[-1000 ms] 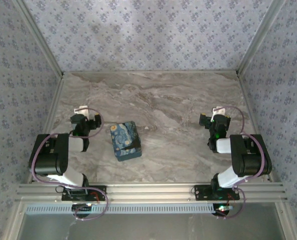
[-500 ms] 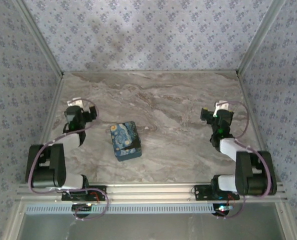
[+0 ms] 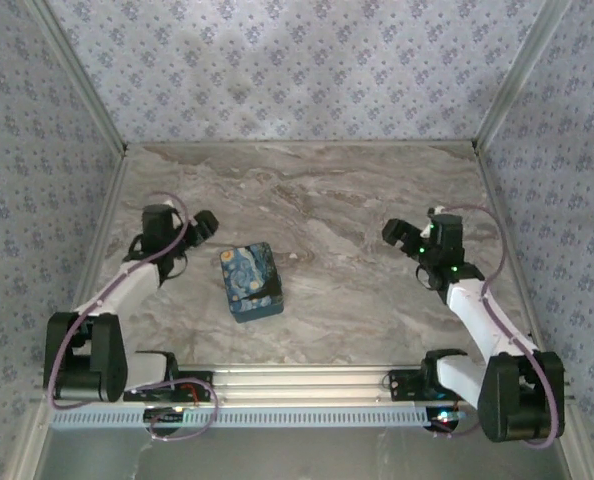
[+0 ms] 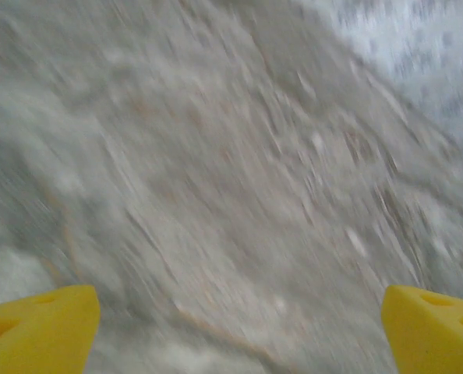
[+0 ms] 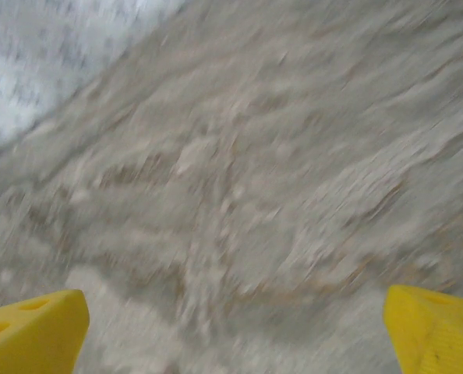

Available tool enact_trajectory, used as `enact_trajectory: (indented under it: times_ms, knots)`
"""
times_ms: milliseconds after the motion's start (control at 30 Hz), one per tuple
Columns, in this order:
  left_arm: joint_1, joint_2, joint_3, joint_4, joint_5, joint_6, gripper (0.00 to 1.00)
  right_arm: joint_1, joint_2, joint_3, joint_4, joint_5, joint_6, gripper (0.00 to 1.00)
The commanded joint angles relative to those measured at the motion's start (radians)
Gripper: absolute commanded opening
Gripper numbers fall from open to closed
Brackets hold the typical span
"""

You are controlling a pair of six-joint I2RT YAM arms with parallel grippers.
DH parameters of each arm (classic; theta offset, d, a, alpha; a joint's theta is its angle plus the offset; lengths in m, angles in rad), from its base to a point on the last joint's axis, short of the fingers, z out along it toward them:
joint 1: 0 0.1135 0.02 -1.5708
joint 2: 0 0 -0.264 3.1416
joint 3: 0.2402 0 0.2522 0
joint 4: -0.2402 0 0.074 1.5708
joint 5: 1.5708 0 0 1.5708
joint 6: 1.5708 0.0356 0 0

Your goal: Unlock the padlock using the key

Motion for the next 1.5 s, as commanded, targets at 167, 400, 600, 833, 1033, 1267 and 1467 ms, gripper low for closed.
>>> enact_trajectory:
  times_ms: [167,400,600,833,1033,1267,1467]
  knots:
    - [-0.180,-0.088,-0.041,-0.124,0.066,-0.125,0.91,0.246,0.102,0.095,-0.123,0.024,0.043,0.99]
    - [-0.243,0.004,0.043,-0.086,0.078,-0.122,0.86,0.370,0.231,0.198,-0.168,0.045,0.034,0.93]
    - [-0.311,0.164,0.175,-0.033,0.098,-0.128,0.84,0.432,0.309,0.252,-0.176,0.029,0.029,0.93]
    - [-0.402,0.348,0.401,-0.073,0.160,-0.079,0.83,0.447,0.358,0.298,-0.179,-0.024,0.009,0.94]
    - [-0.401,0.191,0.310,-0.216,0.065,-0.050,0.89,0.447,0.391,0.344,-0.165,-0.086,-0.026,1.00]
    - [-0.403,-0.150,0.132,-0.468,-0.060,-0.091,0.90,0.438,0.495,0.435,-0.156,-0.169,-0.052,0.99]
    - [-0.451,-0.338,-0.058,-0.427,-0.029,-0.292,0.91,0.437,0.598,0.531,-0.163,-0.231,-0.076,0.97]
